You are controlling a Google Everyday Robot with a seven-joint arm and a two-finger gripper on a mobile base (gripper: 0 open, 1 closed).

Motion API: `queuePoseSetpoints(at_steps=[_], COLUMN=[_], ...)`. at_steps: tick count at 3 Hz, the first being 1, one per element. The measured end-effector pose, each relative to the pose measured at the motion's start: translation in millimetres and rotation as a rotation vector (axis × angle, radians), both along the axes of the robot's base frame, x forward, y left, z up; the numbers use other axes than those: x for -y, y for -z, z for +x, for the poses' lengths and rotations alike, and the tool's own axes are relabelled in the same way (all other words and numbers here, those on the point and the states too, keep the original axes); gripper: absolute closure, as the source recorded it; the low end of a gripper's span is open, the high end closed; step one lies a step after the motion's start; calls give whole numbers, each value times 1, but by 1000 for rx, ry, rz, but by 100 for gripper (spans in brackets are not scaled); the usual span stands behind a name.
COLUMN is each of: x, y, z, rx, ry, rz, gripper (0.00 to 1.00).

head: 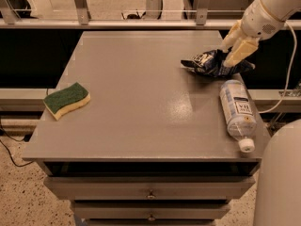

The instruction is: Move blue chip bag near blue plastic bottle

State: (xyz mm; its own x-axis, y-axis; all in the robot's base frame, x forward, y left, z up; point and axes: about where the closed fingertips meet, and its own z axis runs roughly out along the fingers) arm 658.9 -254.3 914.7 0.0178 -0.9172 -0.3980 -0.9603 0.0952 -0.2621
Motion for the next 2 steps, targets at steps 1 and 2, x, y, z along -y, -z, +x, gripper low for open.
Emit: queuePoseSetpoints(at_steps=[1,2], x=[3,3], y=[0,2], z=[-15,-26], rx=[-28,-53], ry=[26,45], rz=[27,52], gripper=[0,0])
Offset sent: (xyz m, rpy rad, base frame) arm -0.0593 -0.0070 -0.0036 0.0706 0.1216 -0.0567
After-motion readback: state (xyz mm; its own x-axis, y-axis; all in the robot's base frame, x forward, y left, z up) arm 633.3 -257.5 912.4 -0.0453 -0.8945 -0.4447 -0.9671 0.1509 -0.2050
